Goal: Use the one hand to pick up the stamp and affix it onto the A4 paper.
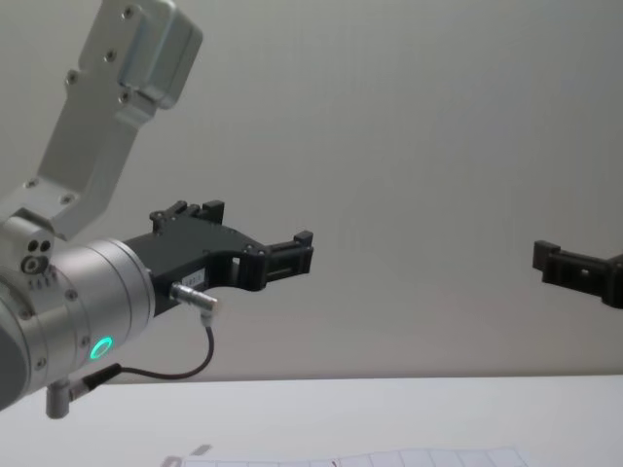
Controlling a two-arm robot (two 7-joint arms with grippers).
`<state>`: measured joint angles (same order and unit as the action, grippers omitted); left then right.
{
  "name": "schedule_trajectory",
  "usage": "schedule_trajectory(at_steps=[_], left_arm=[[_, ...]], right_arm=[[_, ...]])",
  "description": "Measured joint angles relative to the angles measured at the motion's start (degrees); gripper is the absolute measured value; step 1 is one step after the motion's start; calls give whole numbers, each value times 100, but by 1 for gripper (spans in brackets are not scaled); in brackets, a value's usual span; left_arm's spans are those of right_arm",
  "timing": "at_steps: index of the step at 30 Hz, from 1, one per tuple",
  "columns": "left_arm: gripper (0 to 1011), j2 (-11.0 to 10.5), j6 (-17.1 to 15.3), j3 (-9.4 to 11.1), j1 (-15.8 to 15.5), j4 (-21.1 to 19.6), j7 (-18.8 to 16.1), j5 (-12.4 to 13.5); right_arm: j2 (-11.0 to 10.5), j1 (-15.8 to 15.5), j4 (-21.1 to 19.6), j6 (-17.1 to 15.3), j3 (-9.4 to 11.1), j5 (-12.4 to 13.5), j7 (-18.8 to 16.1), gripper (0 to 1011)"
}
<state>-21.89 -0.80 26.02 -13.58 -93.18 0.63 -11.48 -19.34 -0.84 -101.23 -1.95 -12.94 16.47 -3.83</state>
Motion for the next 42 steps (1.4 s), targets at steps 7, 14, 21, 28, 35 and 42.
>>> schedule_trajectory(at_steps=[7, 14, 21, 28, 35, 42], left_arm=[[1001, -1, 0, 0, 0, 0, 0, 0], [1001, 0, 0, 0, 0, 0, 0, 0], [1001, 0, 0, 0, 0, 0, 0, 0], [1001, 0, 0, 0, 0, 0, 0, 0], [1001, 0, 0, 0, 0, 0, 0, 0], [1001, 0, 0, 0, 0, 0, 0, 0]], right_arm=[[0, 0, 0, 0, 0, 0, 0, 1001], [0, 0, 0, 0, 0, 0, 0, 1001], [-22, -19, -12, -1, 11, 0, 0, 1001], [-243, -249, -164, -84, 129, 72, 65, 1001], [-555, -604, -331, -297, 308, 226, 217, 1001], [-749, -796, -365, -564, 421, 325, 253, 1001]])
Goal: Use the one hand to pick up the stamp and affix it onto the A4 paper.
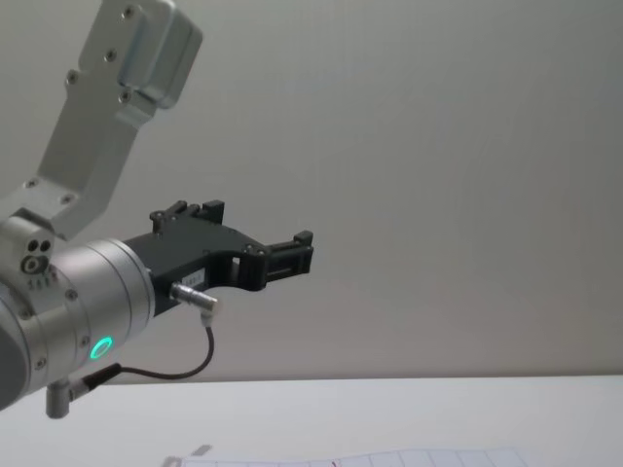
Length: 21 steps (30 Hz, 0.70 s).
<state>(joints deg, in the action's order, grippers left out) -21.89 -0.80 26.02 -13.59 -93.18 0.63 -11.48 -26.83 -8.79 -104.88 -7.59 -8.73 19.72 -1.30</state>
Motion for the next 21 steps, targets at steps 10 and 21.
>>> schedule_trajectory(at_steps=[10, 21], left_arm=[[1001, 0, 0, 0, 0, 0, 0, 0], [1001, 0, 0, 0, 0, 0, 0, 0]], right_arm=[[-1, 64, 220, -433, -8, 4, -187, 1001], [86, 187, 505, -943, -88, -152, -317, 1001]])
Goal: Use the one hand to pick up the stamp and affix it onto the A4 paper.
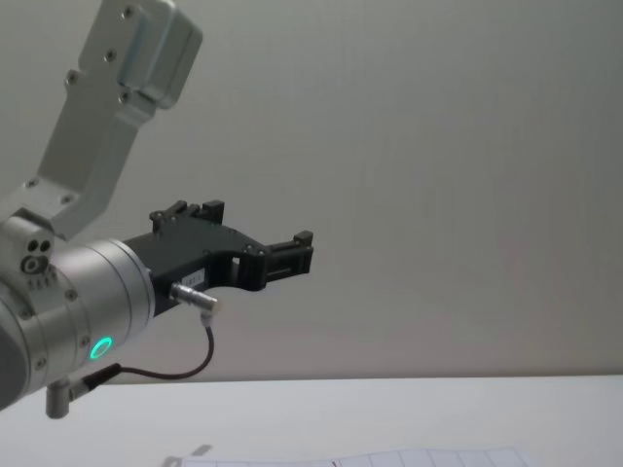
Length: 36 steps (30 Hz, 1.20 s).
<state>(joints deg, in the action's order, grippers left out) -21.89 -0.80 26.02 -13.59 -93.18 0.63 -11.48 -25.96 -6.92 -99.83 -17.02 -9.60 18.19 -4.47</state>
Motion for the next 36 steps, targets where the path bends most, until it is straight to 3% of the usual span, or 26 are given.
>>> schedule_trajectory(at_steps=[12, 22, 26, 36], left_arm=[[1001, 0, 0, 0, 0, 0, 0, 0], [1001, 0, 0, 0, 0, 0, 0, 0], [1001, 0, 0, 0, 0, 0, 0, 0], [1001, 0, 0, 0, 0, 0, 0, 0]], right_arm=[[97, 110, 199, -237, -71, -182, -34, 976], [136, 156, 278, -319, -98, -260, -44, 729], [144, 166, 293, -337, -103, -275, -47, 560], [155, 177, 313, -357, -110, -296, -53, 303]])
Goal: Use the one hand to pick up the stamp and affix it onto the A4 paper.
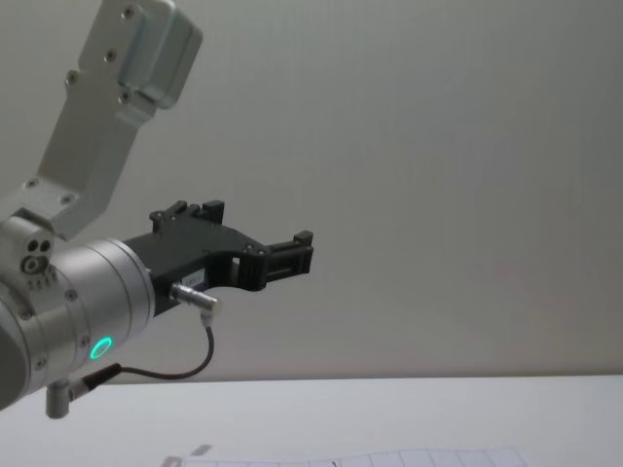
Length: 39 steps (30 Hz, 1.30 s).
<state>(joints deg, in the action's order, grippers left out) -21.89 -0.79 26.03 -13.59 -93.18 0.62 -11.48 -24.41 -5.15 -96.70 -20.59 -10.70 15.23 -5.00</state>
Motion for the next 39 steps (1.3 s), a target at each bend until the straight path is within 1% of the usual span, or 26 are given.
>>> schedule_trajectory(at_steps=[1, 3, 9, 18, 19, 20, 26, 31, 32, 36, 39], left_arm=[[1001, 0, 0, 0, 0, 0, 0, 0], [1001, 0, 0, 0, 0, 0, 0, 0], [1001, 0, 0, 0, 0, 0, 0, 0], [1001, 0, 0, 0, 0, 0, 0, 0], [1001, 0, 0, 0, 0, 0, 0, 0], [1001, 0, 0, 0, 0, 0, 0, 0], [1001, 0, 0, 0, 0, 0, 0, 0], [1001, 0, 0, 0, 0, 0, 0, 0], [1001, 0, 0, 0, 0, 0, 0, 0], [1001, 0, 0, 0, 0, 0, 0, 0], [1001, 0, 0, 0, 0, 0, 0, 0]], right_arm=[[1, 0, 2, -1, 0, -3, -2, 250], [2, 2, 4, 0, -2, -7, -15, 217], [10, 30, 13, 53, -9, -27, -119, 218], [97, 204, 2, 319, -56, -40, -494, 218], [126, 254, -7, 374, -72, -40, -581, 218], [126, 254, -7, 374, -72, -40, -581, 218], [312, 510, -3, 552, -175, -37, -991, 218], [501, 719, 104, 575, -291, -49, -1237, 218], [561, 783, 150, 559, -326, -60, -1300, 218], [651, 880, 239, 487, -380, -83, -1386, 218], [728, 966, 353, 351, -434, -118, -1425, 218]])
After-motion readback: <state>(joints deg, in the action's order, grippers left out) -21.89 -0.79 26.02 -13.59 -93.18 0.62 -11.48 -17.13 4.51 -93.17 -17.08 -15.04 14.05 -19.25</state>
